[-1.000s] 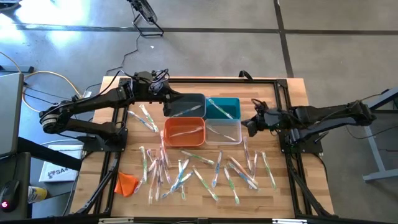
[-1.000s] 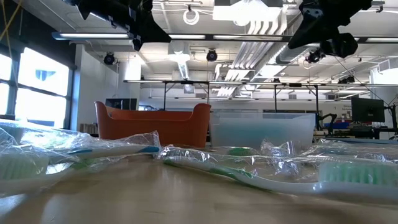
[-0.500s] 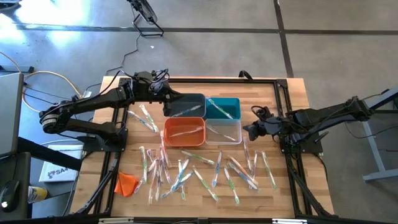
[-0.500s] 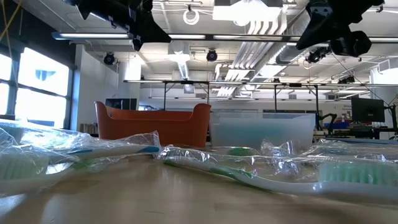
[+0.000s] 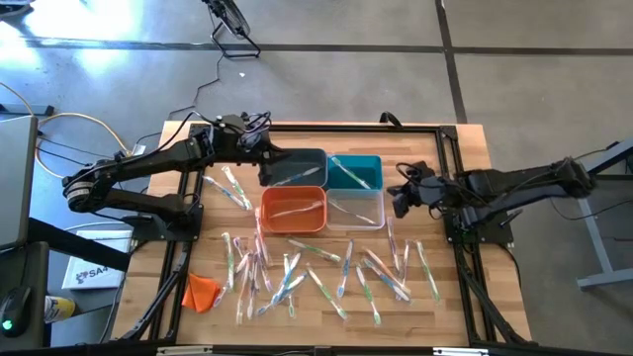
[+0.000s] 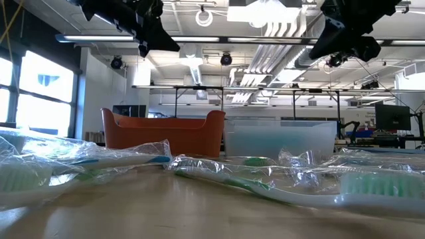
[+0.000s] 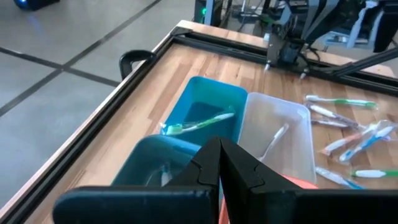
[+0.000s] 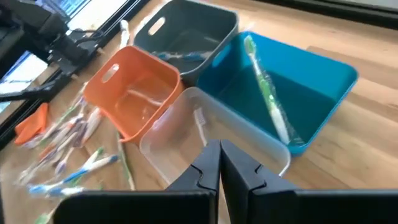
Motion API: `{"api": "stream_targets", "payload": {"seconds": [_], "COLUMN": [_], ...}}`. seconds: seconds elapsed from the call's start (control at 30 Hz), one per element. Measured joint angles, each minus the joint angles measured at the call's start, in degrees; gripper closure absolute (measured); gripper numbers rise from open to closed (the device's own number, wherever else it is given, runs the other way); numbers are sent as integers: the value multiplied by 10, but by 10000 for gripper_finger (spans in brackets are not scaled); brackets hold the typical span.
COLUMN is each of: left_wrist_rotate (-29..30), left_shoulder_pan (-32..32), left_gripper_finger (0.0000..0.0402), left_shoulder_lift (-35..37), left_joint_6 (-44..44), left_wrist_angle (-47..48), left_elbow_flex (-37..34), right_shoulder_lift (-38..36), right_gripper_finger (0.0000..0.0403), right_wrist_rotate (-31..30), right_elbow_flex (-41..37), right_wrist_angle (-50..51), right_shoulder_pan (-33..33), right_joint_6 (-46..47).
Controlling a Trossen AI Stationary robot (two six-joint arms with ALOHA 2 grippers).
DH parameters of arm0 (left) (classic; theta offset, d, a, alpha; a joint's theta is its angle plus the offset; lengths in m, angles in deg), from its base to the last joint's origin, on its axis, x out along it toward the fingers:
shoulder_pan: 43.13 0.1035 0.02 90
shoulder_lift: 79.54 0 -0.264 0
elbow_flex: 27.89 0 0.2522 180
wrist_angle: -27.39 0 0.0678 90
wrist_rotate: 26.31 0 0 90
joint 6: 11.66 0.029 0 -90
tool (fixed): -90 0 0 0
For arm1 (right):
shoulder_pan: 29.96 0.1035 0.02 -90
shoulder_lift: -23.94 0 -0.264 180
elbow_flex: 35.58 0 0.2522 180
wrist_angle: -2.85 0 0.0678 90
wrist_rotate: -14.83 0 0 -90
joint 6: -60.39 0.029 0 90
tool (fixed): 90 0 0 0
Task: Pick & Place Toothbrushes
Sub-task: Put the purple toothbrush into the transparent bin
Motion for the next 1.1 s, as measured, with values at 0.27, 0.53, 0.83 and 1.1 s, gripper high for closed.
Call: {"api": "stream_targets", "payload": {"seconds": [0.27, 0.53, 0.83, 1.1], "left_wrist_rotate": [10, 12, 7, 7], "left_shoulder_pan": [0, 0, 0, 0], "left_gripper_finger": [401, 401, 401, 401], "left_shoulder_lift": [0, 0, 0, 0], "left_joint_6": [0, -5, -6, -6], "left_wrist_angle": [-4, -4, 2, 6], "left_elbow_flex": [0, 0, 0, 0], "right_shoulder_lift": [1, 47, 95, 96], "right_gripper_finger": [400, 400, 400, 400], "right_wrist_rotate": [4, 8, 10, 59], "right_elbow_flex": [0, 28, 80, 80], "right_wrist_angle": [-42, -50, 55, 155], "right_shoulder_pan": [-24, -4, 29, 61], "right_joint_6": [1, 4, 67, 218]}}
